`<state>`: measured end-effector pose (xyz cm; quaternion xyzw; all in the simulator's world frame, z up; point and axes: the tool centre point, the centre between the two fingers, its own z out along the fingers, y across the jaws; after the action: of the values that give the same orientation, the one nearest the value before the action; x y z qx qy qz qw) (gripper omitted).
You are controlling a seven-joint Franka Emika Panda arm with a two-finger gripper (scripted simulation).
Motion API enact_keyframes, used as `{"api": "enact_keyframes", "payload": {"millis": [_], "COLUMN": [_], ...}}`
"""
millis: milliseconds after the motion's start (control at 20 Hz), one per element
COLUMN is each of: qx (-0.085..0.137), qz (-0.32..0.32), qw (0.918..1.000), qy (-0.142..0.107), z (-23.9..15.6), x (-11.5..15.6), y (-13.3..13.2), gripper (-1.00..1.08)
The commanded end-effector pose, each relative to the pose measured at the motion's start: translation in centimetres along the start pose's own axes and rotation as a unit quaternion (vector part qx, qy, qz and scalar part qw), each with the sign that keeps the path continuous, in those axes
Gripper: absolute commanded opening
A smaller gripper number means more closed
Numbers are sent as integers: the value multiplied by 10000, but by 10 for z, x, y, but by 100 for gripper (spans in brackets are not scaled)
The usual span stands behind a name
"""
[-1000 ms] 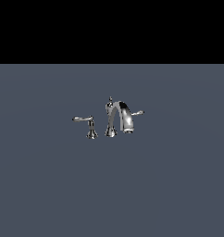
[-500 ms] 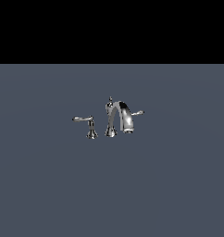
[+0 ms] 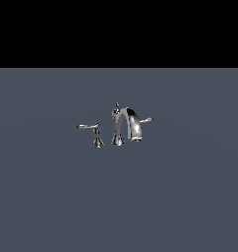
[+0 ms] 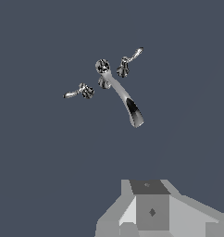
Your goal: Turn on the faucet by rotating a designated handle.
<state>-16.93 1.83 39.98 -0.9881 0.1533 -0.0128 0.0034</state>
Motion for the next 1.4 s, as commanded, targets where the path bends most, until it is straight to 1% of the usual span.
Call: {"api": "enact_keyframes", "payload": {"millis": [0, 350, 700, 1050, 1350], "qx": [0, -8, -18, -35, -56], "qz": [275, 981, 1653, 2317, 2893], "qw": [9996, 9952, 9862, 9728, 9572], "qy": [-4, -19, -33, -43, -50], "z": [18, 64, 107, 151, 189], "x": [15, 57, 99, 141, 178], "y": [-7, -19, -25, -24, -18], "gripper": [-100, -100, -100, -100, -100]}}
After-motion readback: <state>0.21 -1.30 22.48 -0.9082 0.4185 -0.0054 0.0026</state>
